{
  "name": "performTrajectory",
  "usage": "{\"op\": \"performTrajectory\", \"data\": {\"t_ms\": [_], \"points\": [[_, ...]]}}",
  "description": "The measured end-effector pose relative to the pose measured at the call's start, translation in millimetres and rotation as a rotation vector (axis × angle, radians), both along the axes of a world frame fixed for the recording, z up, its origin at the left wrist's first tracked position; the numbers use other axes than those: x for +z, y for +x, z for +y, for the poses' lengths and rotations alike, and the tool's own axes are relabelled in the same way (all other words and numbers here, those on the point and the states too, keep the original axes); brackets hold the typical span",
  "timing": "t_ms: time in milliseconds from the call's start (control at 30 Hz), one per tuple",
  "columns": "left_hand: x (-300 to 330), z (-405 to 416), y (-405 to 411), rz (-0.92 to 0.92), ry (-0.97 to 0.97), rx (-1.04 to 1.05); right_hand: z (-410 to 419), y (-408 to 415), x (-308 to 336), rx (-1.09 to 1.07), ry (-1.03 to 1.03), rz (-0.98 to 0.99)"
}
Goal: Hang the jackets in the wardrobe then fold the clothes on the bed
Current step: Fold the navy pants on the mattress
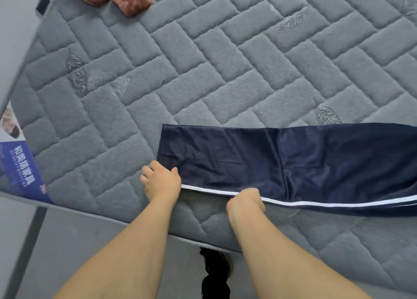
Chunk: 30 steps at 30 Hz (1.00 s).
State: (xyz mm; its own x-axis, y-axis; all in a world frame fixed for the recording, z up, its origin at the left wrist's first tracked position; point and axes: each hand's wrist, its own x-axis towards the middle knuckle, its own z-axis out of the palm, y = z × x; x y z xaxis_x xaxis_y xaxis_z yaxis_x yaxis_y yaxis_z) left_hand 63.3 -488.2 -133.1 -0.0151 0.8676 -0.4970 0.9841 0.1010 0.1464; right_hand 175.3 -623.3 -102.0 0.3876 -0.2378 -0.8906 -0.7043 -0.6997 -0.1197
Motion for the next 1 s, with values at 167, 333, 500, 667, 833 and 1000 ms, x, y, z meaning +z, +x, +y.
{"op": "performTrajectory", "data": {"t_ms": [167,333,500,667,833,1000], "points": [[-2.0,16.7,-16.6,0.009,0.012,-0.078,12.6,4.0,-13.5,0.139,-0.096,-0.175],[-5.5,22.8,-17.6,0.019,0.02,-0.085,12.4,5.7,-12.6,-0.205,-0.359,-0.7],[-5.2,21.5,7.4,0.023,0.293,-0.374,31.2,47.0,-32.2,0.584,-0.092,-0.931],[-23.3,2.4,50.0,-0.03,0.125,-0.924,3.3,115.0,-69.8,1.156,-0.101,-0.828],[-38.1,-29.4,79.9,-0.028,0.03,-0.816,-37.9,150.1,-86.3,1.195,-0.116,-0.798],[-36.1,-75.1,130.5,-0.099,0.003,-1.019,-68.9,177.6,-88.2,1.135,-0.179,-0.829]]}}
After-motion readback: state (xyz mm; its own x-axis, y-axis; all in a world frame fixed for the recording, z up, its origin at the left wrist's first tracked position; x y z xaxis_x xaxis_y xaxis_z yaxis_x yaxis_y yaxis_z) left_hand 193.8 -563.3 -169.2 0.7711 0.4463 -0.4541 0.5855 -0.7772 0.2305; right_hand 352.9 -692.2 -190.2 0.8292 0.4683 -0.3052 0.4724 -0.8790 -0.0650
